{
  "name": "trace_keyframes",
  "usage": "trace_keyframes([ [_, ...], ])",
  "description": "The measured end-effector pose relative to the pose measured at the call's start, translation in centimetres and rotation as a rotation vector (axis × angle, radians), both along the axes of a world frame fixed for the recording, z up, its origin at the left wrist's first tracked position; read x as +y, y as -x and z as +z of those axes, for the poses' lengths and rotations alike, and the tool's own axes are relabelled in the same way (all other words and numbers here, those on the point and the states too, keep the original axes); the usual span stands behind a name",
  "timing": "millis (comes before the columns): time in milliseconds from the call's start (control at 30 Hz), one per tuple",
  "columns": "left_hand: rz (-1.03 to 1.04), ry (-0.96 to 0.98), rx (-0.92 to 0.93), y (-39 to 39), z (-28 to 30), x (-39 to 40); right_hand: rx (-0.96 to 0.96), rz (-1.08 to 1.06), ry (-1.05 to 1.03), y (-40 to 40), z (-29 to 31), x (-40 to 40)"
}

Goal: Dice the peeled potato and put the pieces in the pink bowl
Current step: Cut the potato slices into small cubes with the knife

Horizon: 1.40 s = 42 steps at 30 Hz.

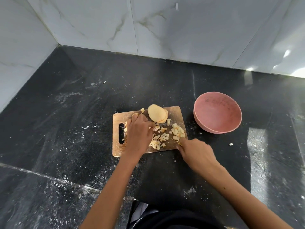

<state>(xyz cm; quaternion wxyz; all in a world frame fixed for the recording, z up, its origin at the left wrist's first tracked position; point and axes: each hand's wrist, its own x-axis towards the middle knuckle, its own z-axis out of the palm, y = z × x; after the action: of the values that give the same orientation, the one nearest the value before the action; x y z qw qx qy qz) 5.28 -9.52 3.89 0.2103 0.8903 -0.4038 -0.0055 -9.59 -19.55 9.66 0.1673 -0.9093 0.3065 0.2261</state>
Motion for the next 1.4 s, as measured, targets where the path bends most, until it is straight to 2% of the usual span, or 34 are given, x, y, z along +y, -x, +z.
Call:
trace_keyframes([
  [100, -0.055, 0.053, -0.009, -0.1, 1.0, 0.5, -0.023, 0.11, 0.132, 0.4, 0.7, -0.7],
  [167, -0.201, 0.087, 0.017, 0.1, 1.6, 0.6, -0.066, 0.149, 0.167, 0.7, 0.8, -0.8],
  [233, -0.346, 0.052, -0.021, 0.5, 1.9, 0.6, -0.102, 0.161, 0.175, 1.0, 0.8, -0.8],
  [300, -0.368, 0.01, -0.059, 0.5, 1.6, 0.7, -0.11, 0.138, 0.162, 1.6, 1.0, -1.1],
  [400, -0.263, 0.01, -0.036, 0.0, 1.0, 1.4, -0.146, -0.015, 0.024, 2.9, 0.4, -2.0],
  [467, -0.169, 0.055, 0.004, -0.1, 0.8, 1.8, -0.239, -0.161, -0.079, 3.2, -0.1, -2.3],
  [533, -0.077, 0.116, 0.065, 0.0, 0.8, 2.2, -0.356, -0.239, -0.071, 2.7, -0.9, -2.2],
  [667, 0.07, 0.115, 0.116, 0.7, 0.8, 2.9, -0.501, -0.232, 0.007, 0.9, -2.5, -1.6],
  [767, 0.17, 0.097, 0.158, 0.9, 1.2, 3.1, -0.59, -0.243, -0.059, 0.1, -3.7, -1.8],
  [833, 0.218, 0.096, 0.211, 0.9, 1.2, 3.3, -0.578, -0.259, -0.124, -0.3, -4.5, -1.6],
  [1067, 0.231, 0.114, 0.282, 1.2, 0.3, 4.2, -0.637, -0.321, -0.166, -1.6, -5.9, 1.0],
  [1200, 0.218, 0.119, 0.294, 1.8, 0.0, 4.6, -0.661, -0.275, -0.22, -2.7, -5.6, 2.3],
  [1300, 0.221, 0.145, 0.299, 1.8, -0.1, 5.2, -0.699, -0.284, -0.258, -3.0, -4.6, 1.6],
  [1400, 0.245, 0.169, 0.296, 1.5, 0.1, 6.1, -0.757, -0.333, -0.205, -2.4, -3.3, -0.6],
])
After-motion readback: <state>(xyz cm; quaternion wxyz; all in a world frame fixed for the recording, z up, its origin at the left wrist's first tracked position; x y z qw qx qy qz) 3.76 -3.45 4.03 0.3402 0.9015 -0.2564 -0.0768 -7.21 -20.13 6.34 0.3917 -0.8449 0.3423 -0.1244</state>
